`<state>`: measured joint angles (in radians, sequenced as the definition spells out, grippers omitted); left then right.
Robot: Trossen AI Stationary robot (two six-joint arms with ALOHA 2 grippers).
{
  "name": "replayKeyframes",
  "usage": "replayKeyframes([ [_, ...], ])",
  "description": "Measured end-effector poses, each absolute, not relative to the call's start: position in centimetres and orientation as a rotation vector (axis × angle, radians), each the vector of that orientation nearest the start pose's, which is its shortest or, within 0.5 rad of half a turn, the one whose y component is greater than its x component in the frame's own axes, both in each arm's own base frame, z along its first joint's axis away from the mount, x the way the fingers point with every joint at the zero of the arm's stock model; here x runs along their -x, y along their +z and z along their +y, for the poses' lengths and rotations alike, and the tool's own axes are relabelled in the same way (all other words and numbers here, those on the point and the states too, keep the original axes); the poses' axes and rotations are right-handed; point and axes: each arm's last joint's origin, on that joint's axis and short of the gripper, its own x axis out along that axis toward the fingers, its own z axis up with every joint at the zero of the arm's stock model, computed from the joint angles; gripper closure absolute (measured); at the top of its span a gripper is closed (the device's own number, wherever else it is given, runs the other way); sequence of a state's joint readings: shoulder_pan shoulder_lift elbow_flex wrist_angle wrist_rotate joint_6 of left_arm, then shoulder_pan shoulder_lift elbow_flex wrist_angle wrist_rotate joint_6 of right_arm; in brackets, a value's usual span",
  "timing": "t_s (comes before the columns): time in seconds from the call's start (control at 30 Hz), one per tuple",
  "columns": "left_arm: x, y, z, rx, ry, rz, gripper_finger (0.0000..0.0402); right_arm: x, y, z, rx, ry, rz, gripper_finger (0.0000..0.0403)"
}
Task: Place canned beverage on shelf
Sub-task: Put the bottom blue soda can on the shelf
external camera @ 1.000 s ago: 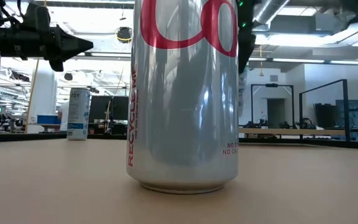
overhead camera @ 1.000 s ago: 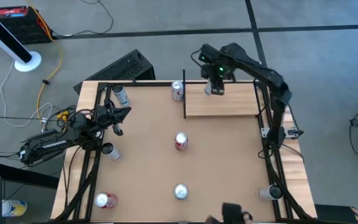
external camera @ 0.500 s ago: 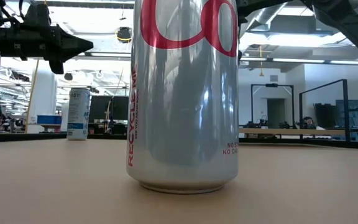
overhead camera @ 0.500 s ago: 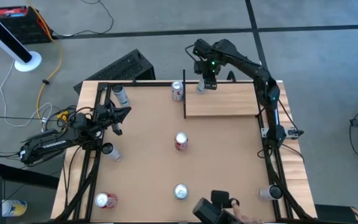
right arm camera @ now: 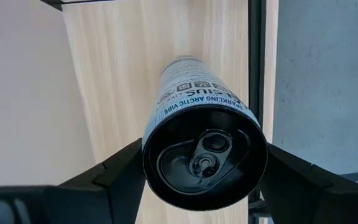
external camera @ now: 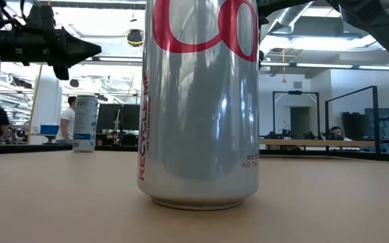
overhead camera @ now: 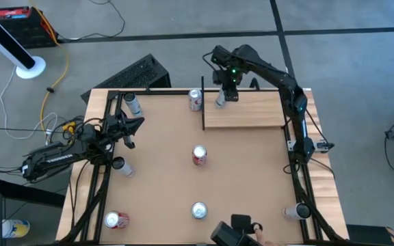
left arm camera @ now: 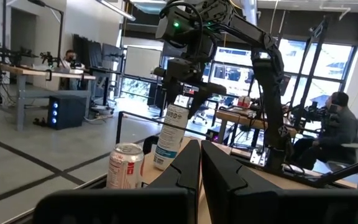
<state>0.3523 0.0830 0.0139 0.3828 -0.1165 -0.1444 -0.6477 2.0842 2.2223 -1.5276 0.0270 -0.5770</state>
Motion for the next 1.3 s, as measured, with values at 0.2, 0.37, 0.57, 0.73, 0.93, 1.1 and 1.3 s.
replayKeyframes([
  [0.2, -9.0, 19.8, 3.7, 0.103, 0.441, -0.347, 0.0402, -32.0, 33.1, -24.3, 0.040, -0.153, 1.436, 0.0112],
  [0.37, -9.0, 19.8, 3.7, 0.104, 0.441, -0.342, 0.0402, -31.9, 33.1, -24.3, 0.037, -0.152, 1.439, 0.0111],
  [0.57, -9.0, 19.7, 3.7, 0.104, 0.442, -0.336, 0.0402, -31.9, 33.1, -24.3, 0.031, -0.155, 1.437, 0.0107],
  [0.73, -9.0, 19.7, 3.7, 0.104, 0.442, -0.334, 0.0402, -32.0, 33.2, -24.3, 0.025, -0.168, 1.429, 0.0083],
  [0.93, -9.1, 19.7, 3.7, 0.104, 0.442, -0.332, 0.0402, -32.0, 33.3, -24.3, 0.032, -0.173, 1.418, 0.0057],
  [1.1, -9.1, 19.5, 3.7, 0.107, 0.444, -0.312, 0.0402, -31.9, 33.4, -24.2, 0.038, -0.168, 1.421, 0.0053],
  [1.3, -9.1, 19.5, 3.7, 0.107, 0.444, -0.312, 0.0402, -30.9, 35.2, -23.5, 0.056, -0.186, 1.389, 0.0056],
])
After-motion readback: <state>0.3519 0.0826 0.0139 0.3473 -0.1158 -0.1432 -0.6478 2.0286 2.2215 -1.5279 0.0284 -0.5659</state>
